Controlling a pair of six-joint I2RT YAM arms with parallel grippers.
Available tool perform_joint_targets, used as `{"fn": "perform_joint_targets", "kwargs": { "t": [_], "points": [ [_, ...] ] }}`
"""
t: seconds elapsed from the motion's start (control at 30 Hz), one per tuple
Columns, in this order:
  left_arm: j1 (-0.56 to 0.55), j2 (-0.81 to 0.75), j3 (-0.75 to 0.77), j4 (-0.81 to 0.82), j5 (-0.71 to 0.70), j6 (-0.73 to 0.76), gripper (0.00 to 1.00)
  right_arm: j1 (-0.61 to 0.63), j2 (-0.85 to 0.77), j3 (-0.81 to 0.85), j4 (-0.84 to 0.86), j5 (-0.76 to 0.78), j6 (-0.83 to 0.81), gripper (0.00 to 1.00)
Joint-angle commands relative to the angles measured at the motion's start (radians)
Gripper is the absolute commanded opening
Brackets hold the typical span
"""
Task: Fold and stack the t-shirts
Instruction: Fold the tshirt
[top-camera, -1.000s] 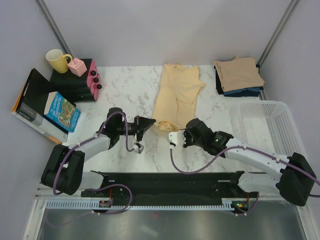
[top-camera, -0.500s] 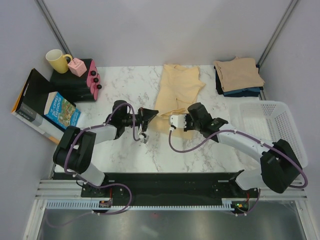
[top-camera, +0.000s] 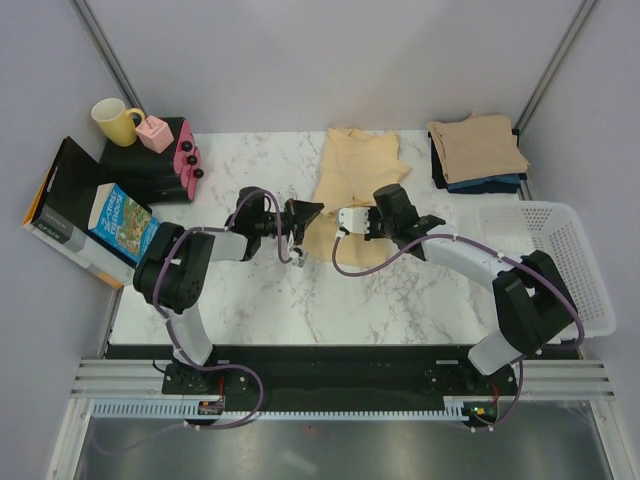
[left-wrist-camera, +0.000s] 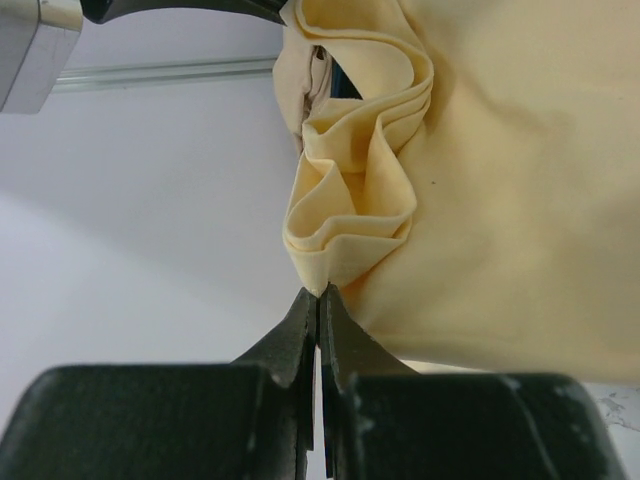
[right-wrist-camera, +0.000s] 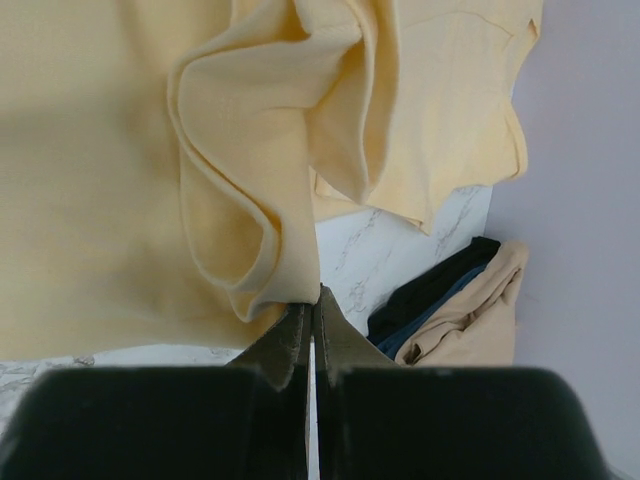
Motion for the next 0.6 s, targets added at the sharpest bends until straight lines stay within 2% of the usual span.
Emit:
{"fn": "perform_joint_targets", "kwargs": {
  "t": [0.0,0.57],
  "points": [
    [0.002,0.039,0.050,0.095,0.022,-0.017,0.04,-0.002,0.036,0.035,0.040,-0.017,-0.011,0.00],
    [-0.001,0.116,0.050,0.111,0.042,0.029,0.02,-0.029,0.102,0.017,0.144,0.056,0.051,0.00]
  ]
}}
